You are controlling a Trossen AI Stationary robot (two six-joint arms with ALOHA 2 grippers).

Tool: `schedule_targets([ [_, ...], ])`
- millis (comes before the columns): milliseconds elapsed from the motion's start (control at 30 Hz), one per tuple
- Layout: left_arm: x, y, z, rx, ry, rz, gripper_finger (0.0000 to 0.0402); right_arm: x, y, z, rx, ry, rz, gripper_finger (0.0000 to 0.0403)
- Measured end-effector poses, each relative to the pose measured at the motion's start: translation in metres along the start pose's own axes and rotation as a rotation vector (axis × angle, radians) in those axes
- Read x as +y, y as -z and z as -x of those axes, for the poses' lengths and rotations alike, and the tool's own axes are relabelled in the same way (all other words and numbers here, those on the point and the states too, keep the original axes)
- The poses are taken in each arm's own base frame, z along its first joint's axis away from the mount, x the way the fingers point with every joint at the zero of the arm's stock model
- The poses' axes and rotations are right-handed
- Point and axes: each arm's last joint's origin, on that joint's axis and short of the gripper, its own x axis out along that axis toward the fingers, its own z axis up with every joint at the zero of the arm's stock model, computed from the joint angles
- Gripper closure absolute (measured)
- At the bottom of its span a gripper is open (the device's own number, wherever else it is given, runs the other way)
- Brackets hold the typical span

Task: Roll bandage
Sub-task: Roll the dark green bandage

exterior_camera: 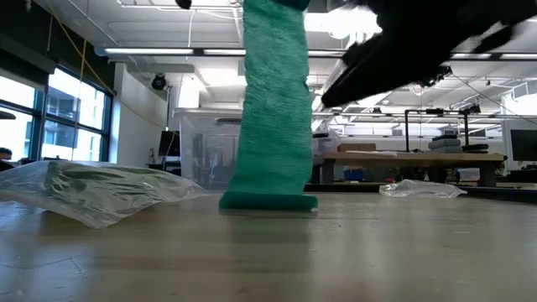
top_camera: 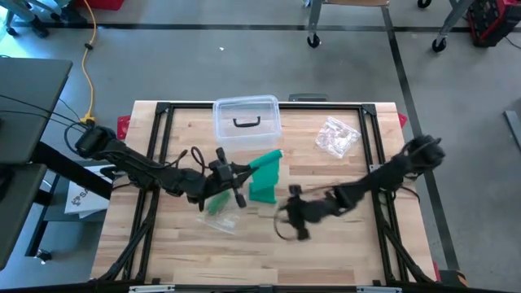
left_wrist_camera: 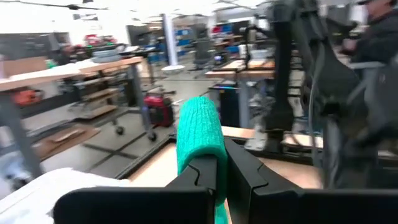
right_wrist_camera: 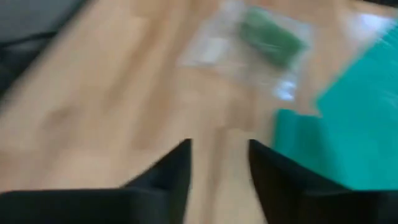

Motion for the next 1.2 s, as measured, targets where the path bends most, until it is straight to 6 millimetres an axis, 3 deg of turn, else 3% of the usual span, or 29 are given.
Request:
schedule_targets([
  [133,0.004,-0.002,0.001,0.006,-0.105,-0.001,0.0396,-0.035,0.014,-0.032,0.036,0.187,-0.091,0.0387],
  [300,0.007,-0.002,-0.001,0.006,-0.125,-0.010,0.0396,-0.057,0.040,-0.069,0.066,0.129,-0.206,0.0388],
  [433,0.012,-0.002,-0.004,0.018,-0.197,-0.044,0.0396,-0.039,0.048,-0.080,0.050,-0.039,-0.161,0.0400],
  [667,0.023,-0.005,-0.007,0.027,-0.344,-0.077,0.0396,0.004,0.033,-0.056,0.027,-0.167,0.055,0.0402],
  [800,0.017,-0.004,-0.006,0.000,-0.241,0.011,0.0396,0.022,0.042,-0.044,0.148,-0.236,0.052,0.0402],
  [900,0.007,-0.002,-0.002,-0.003,-0.142,0.052,0.0396,0.036,0.035,-0.030,0.111,-0.140,0.038,0.0402],
  [1000,-0.003,-0.002,0.005,-0.009,-0.054,0.087,0.0396,0.054,0.025,-0.005,0.033,0.026,0.038,0.0402],
  [1200,-0.023,-0.009,0.025,-0.036,0.093,0.081,0.0396,0.078,0.001,0.068,-0.167,0.234,0.012,0.0403],
])
